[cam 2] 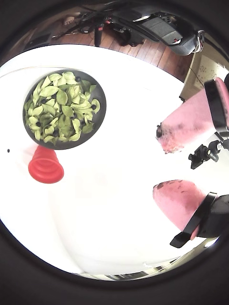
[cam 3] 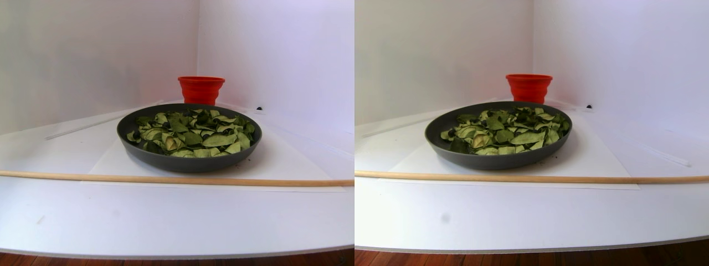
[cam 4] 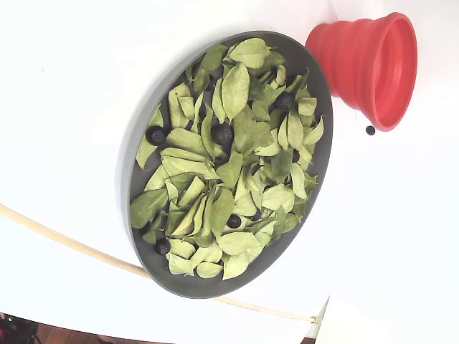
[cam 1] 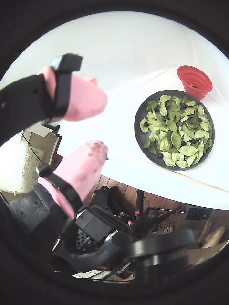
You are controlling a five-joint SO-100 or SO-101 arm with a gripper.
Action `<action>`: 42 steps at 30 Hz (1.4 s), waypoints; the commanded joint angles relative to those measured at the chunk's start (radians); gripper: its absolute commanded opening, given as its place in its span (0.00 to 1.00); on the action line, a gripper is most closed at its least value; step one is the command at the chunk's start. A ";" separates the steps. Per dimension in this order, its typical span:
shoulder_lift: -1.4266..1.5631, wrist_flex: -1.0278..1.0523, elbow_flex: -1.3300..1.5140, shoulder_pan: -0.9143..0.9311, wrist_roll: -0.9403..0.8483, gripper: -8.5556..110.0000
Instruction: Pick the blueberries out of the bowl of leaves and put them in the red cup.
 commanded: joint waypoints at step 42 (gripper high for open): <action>-0.087 -0.158 -0.061 -0.049 -0.146 0.16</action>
